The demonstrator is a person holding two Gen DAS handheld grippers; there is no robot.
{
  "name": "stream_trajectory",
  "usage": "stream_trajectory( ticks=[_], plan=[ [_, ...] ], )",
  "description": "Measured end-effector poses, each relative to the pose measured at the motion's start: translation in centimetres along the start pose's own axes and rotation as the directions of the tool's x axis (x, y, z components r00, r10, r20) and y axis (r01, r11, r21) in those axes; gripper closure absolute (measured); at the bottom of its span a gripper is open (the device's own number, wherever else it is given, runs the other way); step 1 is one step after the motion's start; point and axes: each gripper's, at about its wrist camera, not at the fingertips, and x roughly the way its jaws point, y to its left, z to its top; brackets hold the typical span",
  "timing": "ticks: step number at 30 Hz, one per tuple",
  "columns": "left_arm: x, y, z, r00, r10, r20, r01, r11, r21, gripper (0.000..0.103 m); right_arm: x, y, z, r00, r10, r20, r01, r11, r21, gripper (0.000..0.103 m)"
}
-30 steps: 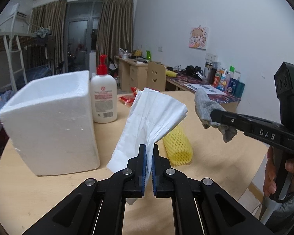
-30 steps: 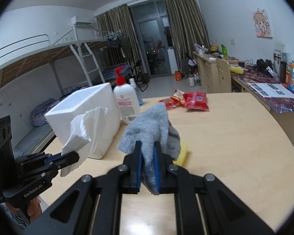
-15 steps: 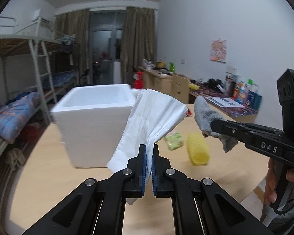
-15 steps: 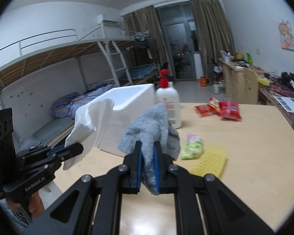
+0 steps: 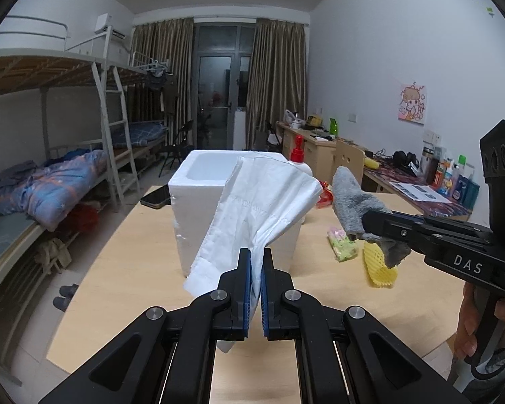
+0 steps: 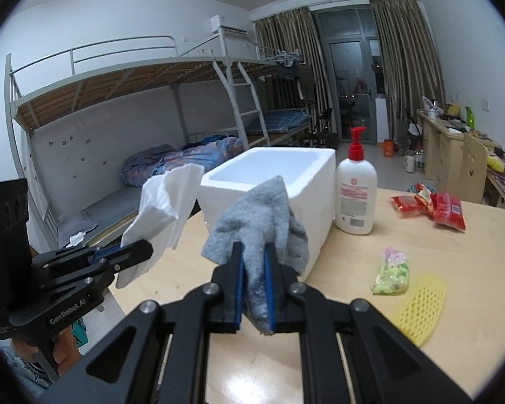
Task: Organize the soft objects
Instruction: 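Carry the white tissue and grey sock over the white foam box with both grippers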
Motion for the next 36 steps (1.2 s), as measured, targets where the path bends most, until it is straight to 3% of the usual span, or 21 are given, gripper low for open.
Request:
stream_trajectory(
  ticks=[11,25,36],
  plan=[
    [1.3,1.3,2.1,1.000,0.008,-0.019,-0.009,1.000,-0.028,0.098,0.6,0.7,2.5,1.000,-0.002,-0.003,0.002,1.000,-0.018,0.089],
    [3.8,2.6,8.1,0.999,0.032,-0.018,-0.033,0.998,-0.048,0.098,2.7,0.7,8.0,1.000,-0.012,0.016,0.013,0.998,-0.066,0.089],
    [5.5,3.2,9.7,0.999,0.027,-0.027,-0.028,0.999,-0.041,0.098,3.7,0.5,8.8,0.999,-0.029,0.013,0.030,0.997,-0.075,0.089]
  ],
)
